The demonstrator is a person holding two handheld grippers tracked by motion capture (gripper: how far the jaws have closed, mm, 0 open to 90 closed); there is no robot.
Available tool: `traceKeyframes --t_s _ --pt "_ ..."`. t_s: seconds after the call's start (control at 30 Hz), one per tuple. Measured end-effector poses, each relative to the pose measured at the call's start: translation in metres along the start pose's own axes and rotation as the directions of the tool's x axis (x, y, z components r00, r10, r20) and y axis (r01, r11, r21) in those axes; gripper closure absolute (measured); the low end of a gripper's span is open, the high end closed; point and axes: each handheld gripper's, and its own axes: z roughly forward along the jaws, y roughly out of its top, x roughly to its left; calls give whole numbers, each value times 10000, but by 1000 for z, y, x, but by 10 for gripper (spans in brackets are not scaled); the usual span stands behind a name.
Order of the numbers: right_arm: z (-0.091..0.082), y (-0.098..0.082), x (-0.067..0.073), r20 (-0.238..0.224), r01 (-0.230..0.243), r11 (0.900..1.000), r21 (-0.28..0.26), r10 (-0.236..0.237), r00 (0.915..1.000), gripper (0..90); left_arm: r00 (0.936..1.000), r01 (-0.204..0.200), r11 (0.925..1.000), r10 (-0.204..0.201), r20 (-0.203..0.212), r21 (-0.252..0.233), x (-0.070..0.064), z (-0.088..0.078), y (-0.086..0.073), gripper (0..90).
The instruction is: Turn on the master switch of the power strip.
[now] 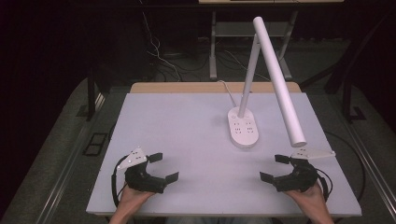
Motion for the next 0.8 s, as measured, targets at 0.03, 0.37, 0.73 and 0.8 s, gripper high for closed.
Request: traceKeyframes --t_s 0.03,0.37,0.73,0.8 --pt "0 0 0 0 0 10000 0 0 10000 2 10000 -11 10000 11 -12 -1 0 0 0 0" --pt "3 -3 2 36 -34 9998 193 33 10000 2 9999 -145 9998 144 52 139 -2 1 1 0" --pt "3 -5 0 144 -26 9996 272 22 9999 2 9996 -225 9982 215 183 555 -7 5 3 0" --pt "2 -5 0 137 4 9997 230 -7 9999 2 9995 -262 9975 249 199 663 -9 6 4 0"
